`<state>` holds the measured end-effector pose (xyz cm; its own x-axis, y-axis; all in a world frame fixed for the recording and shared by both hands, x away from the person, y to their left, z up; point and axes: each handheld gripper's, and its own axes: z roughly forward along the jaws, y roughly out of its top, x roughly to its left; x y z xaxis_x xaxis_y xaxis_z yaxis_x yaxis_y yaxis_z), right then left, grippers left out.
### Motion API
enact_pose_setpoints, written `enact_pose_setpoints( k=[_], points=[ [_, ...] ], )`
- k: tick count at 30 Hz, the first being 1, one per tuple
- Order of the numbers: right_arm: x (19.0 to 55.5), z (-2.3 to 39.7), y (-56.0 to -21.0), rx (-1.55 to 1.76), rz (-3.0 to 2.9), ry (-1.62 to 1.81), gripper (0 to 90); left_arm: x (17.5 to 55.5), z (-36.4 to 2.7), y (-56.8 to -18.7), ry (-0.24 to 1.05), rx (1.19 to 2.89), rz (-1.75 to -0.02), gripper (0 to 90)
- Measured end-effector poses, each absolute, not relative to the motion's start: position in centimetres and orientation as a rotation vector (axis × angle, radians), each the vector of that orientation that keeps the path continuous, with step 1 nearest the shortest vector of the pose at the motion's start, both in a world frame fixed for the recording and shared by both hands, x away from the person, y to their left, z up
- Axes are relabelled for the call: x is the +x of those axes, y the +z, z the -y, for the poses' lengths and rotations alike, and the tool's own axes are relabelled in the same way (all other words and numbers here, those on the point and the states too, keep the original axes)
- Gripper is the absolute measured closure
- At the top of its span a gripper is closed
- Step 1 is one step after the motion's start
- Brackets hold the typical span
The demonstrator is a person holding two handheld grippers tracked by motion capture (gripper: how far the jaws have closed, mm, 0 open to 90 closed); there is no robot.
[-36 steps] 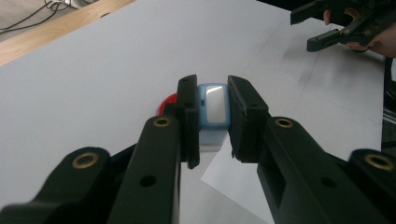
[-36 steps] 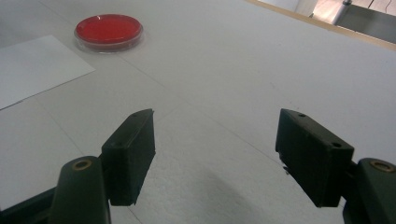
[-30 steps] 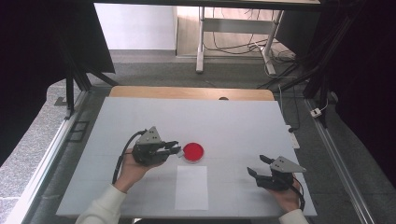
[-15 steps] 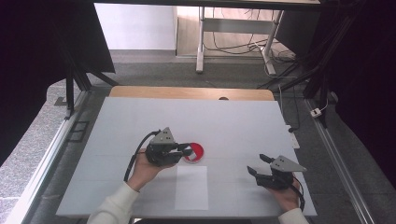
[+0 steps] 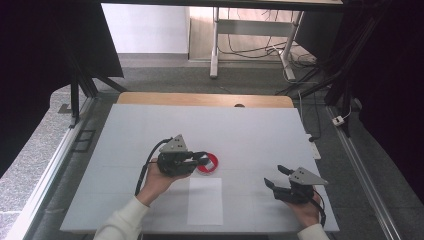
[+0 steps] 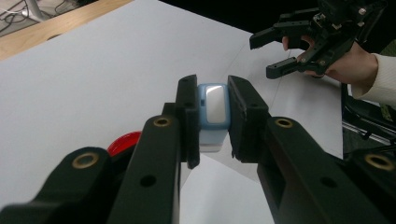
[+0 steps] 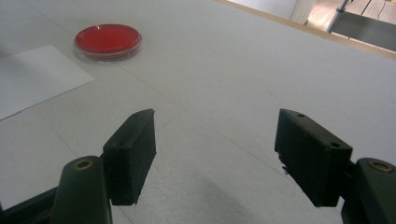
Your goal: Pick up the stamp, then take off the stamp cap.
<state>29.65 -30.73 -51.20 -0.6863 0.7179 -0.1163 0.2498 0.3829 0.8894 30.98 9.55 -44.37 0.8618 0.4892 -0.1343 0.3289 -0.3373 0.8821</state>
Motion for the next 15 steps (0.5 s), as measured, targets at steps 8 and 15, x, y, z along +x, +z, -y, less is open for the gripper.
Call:
enact_pose_setpoints(
  k=[8,15],
  points=[
    [29.53,30.34,-51.18,0.82,-2.153,1.259,27.9,30.82,-9.36,-44.27,0.185,1.95,-0.598,74.4],
    [29.23,30.01,-50.98,0.803,-2.144,1.272,27.6,30.83,-9.28,-44.25,0.177,1.94,-0.603,74.5]
  ],
)
